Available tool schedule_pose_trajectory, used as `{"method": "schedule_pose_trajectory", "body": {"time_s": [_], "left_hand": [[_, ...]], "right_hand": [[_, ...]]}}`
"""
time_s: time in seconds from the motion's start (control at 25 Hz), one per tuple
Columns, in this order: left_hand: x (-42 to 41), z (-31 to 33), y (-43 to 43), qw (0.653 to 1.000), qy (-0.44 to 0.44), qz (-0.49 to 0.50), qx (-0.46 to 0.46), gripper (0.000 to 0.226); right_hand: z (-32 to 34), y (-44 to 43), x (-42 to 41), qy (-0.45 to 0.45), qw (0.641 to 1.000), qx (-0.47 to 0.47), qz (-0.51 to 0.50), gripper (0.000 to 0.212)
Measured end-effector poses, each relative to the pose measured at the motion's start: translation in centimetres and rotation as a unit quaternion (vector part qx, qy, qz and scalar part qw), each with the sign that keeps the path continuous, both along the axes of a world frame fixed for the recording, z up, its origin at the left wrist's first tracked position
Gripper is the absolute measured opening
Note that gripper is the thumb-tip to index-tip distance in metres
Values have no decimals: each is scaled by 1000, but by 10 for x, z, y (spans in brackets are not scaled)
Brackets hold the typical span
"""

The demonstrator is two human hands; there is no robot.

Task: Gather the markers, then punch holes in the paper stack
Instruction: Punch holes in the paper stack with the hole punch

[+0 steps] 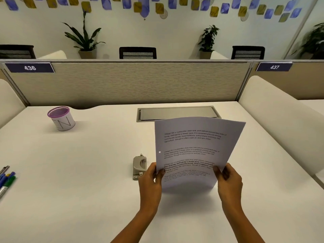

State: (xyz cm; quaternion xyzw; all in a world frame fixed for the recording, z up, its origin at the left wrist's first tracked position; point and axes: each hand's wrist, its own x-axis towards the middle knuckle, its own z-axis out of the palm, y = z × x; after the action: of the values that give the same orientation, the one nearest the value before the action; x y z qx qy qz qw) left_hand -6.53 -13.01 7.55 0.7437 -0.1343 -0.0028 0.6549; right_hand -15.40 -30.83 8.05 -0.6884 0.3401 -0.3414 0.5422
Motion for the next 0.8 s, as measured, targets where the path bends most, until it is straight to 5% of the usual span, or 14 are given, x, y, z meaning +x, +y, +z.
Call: {"method": "schedule_pose_trajectory", "body": {"time_s": [0.16,0.32,0.44,0.64,0.8], "left_hand": [[7,13,12,1000,-14,14,-5,21],[30,46,37,997,-30,37,-57,58],[47,68,60,990,-137,29,17,71],[43,81,71,951,-274,-71,127,42],[29,70,68,973,-212,-63,70,20]], "right_hand": [[19,-2,-7,-11,996,-88,14,22],[58,-11,-17,-41,972,-226,56,24],[91,-14,-22,-39,934,-344,84,20],[116,-9,-20,16,881,-450,143,19],[118,-4,-17,29,862,-468,195,19]]}}
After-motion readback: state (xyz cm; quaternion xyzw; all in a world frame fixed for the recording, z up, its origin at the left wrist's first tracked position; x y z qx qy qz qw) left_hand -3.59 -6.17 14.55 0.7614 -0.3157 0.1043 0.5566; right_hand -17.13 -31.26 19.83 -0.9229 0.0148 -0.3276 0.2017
